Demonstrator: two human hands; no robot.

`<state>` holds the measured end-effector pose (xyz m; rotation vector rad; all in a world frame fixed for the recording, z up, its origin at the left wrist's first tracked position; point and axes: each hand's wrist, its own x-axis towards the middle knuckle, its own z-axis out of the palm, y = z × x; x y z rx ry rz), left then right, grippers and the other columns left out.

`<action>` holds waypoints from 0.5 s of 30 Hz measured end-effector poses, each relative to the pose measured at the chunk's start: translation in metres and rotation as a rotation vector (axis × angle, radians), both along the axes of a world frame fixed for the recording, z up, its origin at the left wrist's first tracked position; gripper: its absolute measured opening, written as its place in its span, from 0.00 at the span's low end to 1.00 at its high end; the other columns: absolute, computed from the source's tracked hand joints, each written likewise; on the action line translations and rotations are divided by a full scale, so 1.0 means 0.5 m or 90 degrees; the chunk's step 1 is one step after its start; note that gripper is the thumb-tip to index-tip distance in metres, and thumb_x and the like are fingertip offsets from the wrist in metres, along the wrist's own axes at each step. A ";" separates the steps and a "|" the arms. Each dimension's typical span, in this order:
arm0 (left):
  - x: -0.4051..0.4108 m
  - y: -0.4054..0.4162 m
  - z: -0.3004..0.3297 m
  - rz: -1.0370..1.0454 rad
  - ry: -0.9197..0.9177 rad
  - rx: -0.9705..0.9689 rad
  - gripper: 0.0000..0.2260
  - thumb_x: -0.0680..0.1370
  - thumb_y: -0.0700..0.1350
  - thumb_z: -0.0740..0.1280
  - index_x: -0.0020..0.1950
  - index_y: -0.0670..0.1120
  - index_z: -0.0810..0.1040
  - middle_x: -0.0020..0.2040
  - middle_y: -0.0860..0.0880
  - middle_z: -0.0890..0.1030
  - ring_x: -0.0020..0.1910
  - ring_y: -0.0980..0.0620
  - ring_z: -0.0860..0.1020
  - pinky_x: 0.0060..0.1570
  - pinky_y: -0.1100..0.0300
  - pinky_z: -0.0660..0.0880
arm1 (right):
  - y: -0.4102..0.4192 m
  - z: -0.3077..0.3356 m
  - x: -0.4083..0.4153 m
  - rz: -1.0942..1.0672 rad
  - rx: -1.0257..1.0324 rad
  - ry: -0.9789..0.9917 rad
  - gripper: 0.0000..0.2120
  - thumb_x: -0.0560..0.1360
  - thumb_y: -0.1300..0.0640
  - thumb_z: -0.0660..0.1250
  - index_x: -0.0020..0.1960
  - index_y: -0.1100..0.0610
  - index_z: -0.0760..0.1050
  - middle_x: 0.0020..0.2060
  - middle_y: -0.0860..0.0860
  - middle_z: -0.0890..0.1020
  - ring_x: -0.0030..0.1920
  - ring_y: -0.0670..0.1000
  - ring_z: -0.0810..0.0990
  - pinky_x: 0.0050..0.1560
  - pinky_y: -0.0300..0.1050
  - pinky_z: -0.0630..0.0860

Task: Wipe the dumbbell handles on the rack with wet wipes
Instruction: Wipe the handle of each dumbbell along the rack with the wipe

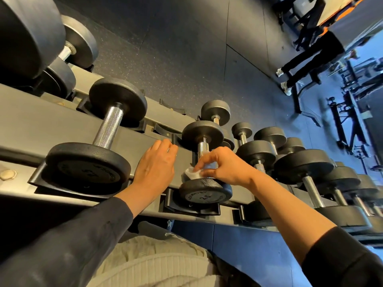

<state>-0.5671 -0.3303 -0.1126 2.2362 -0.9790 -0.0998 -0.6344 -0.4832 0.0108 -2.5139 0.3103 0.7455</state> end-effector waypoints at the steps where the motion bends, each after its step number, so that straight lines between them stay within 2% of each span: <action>1: 0.000 0.001 0.000 0.000 0.006 -0.007 0.12 0.71 0.33 0.67 0.54 0.40 0.78 0.48 0.42 0.77 0.45 0.45 0.74 0.38 0.56 0.72 | -0.001 0.006 -0.005 -0.008 0.017 0.003 0.08 0.73 0.62 0.69 0.51 0.55 0.82 0.49 0.47 0.82 0.51 0.42 0.79 0.59 0.39 0.74; 3: 0.000 0.004 0.001 0.001 0.025 -0.030 0.11 0.71 0.33 0.67 0.53 0.40 0.78 0.48 0.42 0.77 0.45 0.44 0.74 0.38 0.56 0.72 | -0.004 0.013 -0.021 -0.058 0.029 -0.031 0.08 0.73 0.62 0.69 0.50 0.54 0.82 0.47 0.45 0.82 0.50 0.40 0.79 0.56 0.36 0.75; 8: -0.007 0.022 0.026 -0.019 0.079 -0.108 0.13 0.71 0.30 0.67 0.53 0.41 0.78 0.49 0.44 0.77 0.47 0.45 0.75 0.36 0.58 0.72 | 0.000 0.016 -0.038 -0.280 0.043 -0.282 0.10 0.74 0.64 0.68 0.53 0.54 0.81 0.49 0.49 0.83 0.50 0.43 0.80 0.53 0.36 0.76; 11: -0.018 0.040 0.061 -0.066 0.047 -0.136 0.14 0.70 0.29 0.68 0.52 0.42 0.78 0.48 0.44 0.77 0.47 0.46 0.76 0.36 0.60 0.74 | 0.014 0.010 -0.017 -0.292 0.032 -0.337 0.10 0.75 0.63 0.67 0.54 0.54 0.80 0.50 0.49 0.82 0.52 0.44 0.80 0.54 0.35 0.76; 15: -0.006 0.068 0.106 -0.069 -0.005 -0.152 0.14 0.70 0.30 0.67 0.54 0.41 0.78 0.49 0.44 0.77 0.47 0.45 0.76 0.36 0.55 0.78 | 0.043 -0.007 0.036 -0.279 0.062 -0.377 0.10 0.75 0.62 0.68 0.55 0.56 0.81 0.49 0.48 0.82 0.51 0.44 0.80 0.55 0.39 0.77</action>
